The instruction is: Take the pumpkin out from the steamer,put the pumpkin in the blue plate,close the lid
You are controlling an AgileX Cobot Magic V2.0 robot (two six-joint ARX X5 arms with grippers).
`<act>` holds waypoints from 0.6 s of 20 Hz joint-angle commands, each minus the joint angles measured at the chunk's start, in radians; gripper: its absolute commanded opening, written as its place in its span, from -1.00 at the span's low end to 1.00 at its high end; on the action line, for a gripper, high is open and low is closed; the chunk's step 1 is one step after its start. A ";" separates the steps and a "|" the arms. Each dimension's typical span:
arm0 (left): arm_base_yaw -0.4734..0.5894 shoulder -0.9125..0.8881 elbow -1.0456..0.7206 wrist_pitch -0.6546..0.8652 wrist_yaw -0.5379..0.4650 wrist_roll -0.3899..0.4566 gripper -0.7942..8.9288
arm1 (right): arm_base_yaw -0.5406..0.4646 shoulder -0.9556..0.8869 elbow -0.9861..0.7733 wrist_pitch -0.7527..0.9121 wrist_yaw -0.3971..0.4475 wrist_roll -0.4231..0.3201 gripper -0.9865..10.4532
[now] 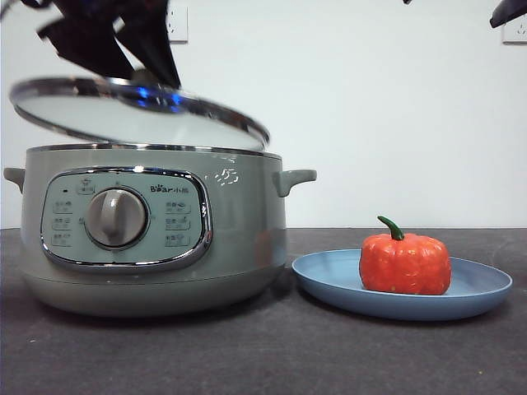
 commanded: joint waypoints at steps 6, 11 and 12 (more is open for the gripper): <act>-0.028 0.092 0.009 0.023 0.000 0.001 -0.85 | 0.000 -0.004 -0.010 0.001 0.002 0.002 0.11; -0.027 0.105 0.009 -0.019 -0.002 0.002 -0.85 | 0.000 -0.004 -0.010 -0.019 0.001 0.002 0.11; -0.027 0.105 0.009 -0.025 -0.003 0.002 -0.83 | 0.000 -0.004 -0.010 -0.023 0.001 0.002 0.11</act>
